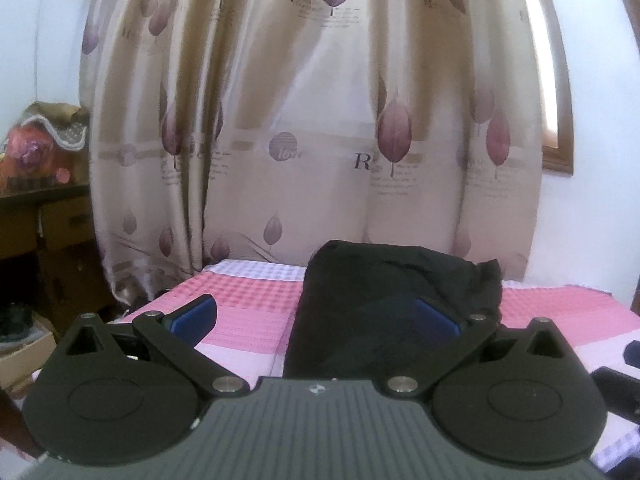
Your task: Fold large clothes
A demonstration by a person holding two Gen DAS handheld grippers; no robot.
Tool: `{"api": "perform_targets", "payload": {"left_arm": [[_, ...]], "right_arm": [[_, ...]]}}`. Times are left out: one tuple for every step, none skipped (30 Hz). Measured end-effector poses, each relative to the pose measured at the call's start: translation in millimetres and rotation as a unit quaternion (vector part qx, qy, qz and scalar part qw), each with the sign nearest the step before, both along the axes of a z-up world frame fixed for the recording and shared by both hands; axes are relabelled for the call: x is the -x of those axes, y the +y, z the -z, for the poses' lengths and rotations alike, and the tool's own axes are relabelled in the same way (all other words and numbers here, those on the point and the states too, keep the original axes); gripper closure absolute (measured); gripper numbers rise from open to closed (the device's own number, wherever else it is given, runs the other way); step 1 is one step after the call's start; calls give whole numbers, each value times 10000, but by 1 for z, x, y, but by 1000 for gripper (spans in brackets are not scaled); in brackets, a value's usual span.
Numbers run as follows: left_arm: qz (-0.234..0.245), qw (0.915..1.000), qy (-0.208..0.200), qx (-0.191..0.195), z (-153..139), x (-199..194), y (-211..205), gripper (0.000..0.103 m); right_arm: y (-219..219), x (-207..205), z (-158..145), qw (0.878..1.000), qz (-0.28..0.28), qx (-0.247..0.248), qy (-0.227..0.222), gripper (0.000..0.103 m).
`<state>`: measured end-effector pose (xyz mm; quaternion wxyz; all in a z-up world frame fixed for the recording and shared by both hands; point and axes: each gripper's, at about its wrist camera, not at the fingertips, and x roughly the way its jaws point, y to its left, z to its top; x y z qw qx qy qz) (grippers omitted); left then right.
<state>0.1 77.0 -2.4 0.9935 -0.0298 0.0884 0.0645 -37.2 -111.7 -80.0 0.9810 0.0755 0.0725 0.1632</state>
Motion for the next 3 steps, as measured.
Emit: {"api": "perform_targets", "payload": {"left_arm": [[7, 10000, 41, 5, 0, -1, -1, 0], [16, 10000, 57, 1, 1, -1, -1, 0], [18, 10000, 24, -16, 2, 0, -1, 0]], "right_arm": [[1, 0, 0, 10000, 11, 26, 8, 5], [2, 0, 1, 10000, 38, 49, 10, 5], [3, 0, 1, 10000, 74, 66, 9, 5]]}}
